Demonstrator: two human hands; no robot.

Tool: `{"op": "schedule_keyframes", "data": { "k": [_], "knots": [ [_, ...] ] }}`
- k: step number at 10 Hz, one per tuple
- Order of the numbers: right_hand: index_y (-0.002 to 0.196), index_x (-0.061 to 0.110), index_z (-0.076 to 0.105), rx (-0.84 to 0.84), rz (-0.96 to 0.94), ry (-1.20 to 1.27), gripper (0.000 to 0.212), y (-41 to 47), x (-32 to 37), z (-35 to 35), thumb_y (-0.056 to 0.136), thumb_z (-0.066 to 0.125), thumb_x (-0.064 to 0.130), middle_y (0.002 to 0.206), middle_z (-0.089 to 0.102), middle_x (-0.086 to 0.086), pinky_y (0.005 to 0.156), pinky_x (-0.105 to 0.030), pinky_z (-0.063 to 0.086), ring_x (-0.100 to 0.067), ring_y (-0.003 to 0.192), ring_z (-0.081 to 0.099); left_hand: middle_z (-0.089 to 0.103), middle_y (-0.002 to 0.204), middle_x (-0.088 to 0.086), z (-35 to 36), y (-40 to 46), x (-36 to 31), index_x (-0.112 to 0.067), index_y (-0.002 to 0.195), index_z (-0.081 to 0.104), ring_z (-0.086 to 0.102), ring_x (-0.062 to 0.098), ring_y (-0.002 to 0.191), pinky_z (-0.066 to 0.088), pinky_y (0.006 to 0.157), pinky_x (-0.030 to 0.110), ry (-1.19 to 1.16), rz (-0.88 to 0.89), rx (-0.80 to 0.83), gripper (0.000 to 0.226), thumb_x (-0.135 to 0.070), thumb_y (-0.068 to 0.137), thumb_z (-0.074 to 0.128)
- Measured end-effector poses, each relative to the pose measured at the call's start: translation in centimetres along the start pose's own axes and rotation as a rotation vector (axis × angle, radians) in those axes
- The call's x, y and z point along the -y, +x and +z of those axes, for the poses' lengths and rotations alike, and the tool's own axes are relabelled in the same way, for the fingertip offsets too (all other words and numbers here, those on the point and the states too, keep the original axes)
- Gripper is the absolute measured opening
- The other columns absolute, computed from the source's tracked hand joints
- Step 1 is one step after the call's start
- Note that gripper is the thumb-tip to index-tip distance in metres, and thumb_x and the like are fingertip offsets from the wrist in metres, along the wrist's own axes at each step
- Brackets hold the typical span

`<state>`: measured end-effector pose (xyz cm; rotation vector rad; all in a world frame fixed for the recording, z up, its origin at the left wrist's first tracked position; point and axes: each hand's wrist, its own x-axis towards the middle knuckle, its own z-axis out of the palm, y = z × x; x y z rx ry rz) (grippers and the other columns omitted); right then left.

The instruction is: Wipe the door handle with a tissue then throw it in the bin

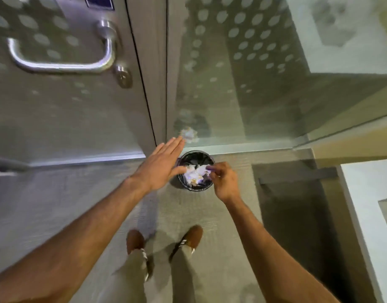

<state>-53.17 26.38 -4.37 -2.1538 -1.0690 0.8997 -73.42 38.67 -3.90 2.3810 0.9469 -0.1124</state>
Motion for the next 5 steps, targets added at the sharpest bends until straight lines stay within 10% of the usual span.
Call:
{"op": "schedule_keyframes", "data": {
  "k": [3,5],
  "knots": [
    [0.11,-0.01,0.069,0.068,0.125,0.071,0.021,8.1,-18.3,11.1,0.093,0.057,-0.009,0.116,0.062,-0.03,0.096,-0.056,0.051,-0.045,0.107,0.062,-0.002,0.178,0.0,17.3,8.3,7.2,-0.016,0.171,0.003,-0.01,0.007,0.158,-0.009,0.125,0.027,-0.008,-0.054,0.04,0.089,-0.057,0.103,0.045],
    [0.145,0.008,0.045,0.133,0.32,0.35,0.049,10.4,-23.6,16.1,0.099,0.048,-0.006,0.146,0.051,-0.016,0.108,-0.047,0.046,-0.031,0.13,0.053,-0.004,0.177,0.001,23.5,9.9,10.0,-0.018,0.17,-0.002,-0.009,0.011,0.161,-0.011,0.126,0.029,-0.012,-0.091,0.052,0.092,-0.061,0.101,0.042]
  ]
}}
